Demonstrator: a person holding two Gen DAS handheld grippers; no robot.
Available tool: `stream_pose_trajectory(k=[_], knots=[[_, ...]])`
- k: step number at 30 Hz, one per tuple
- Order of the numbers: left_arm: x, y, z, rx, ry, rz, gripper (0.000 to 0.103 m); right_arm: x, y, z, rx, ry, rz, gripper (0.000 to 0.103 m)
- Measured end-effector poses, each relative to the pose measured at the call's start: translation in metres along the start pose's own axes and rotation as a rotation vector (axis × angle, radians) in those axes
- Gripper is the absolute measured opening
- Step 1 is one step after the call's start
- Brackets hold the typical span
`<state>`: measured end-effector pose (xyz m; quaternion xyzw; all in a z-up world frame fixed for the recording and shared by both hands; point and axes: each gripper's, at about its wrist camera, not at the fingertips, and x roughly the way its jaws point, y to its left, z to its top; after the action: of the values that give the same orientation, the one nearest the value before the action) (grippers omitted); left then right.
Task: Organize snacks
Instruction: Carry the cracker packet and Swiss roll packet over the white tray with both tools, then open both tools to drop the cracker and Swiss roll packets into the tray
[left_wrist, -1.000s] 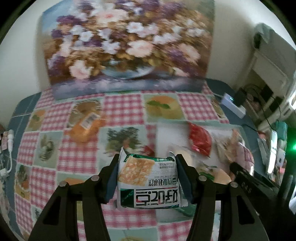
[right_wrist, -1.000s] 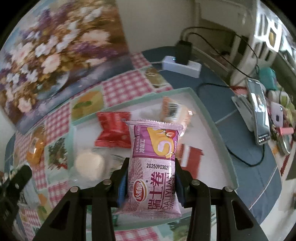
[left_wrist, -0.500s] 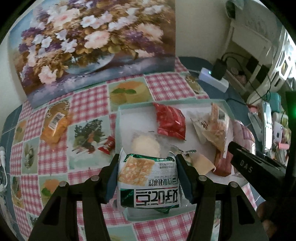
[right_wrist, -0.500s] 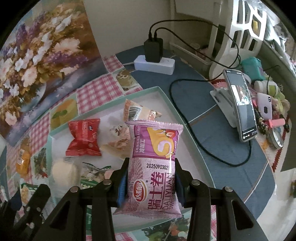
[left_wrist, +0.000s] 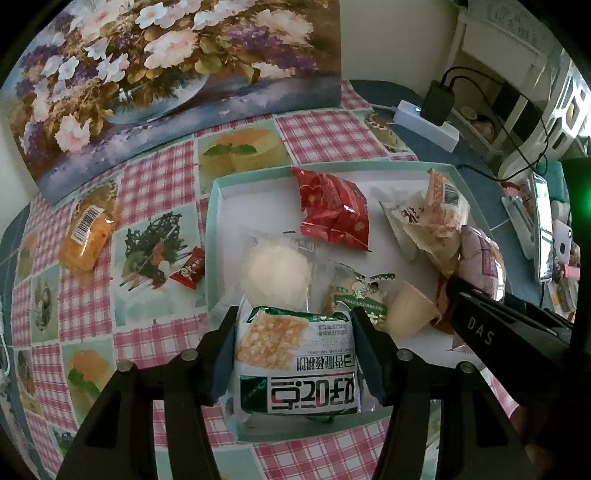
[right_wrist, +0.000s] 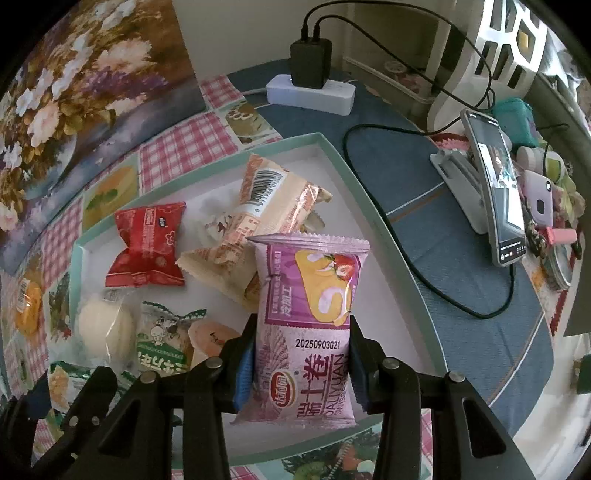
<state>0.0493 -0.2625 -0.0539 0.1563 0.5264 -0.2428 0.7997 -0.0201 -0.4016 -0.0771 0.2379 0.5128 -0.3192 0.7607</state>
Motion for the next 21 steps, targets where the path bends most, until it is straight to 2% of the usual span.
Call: stream_pose_trajectory(k=[5, 9, 16, 20, 21], knots=[[0.000, 0.000, 0.001, -0.014, 0.001, -0.019, 0.061, 0.000, 0.000, 0.002, 0.005, 0.011, 0.010, 0.047], [-0.001, 0.001, 0.002, -0.028, -0.001, -0.037, 0.061, -0.003, 0.000, 0.004, 0.003, 0.007, 0.010, 0.051], [-0.002, 0.007, 0.004, -0.052, -0.002, -0.026, 0.063, -0.010, 0.001, 0.003, 0.009, -0.005, 0.021, 0.067], [-0.006, 0.014, 0.005, -0.076, -0.022, -0.014, 0.075, -0.012, 0.001, 0.003, 0.006, -0.012, 0.035, 0.076], [-0.007, 0.015, 0.006, -0.079, -0.026, -0.017, 0.075, -0.012, 0.002, 0.002, 0.007, -0.014, 0.040, 0.077]])
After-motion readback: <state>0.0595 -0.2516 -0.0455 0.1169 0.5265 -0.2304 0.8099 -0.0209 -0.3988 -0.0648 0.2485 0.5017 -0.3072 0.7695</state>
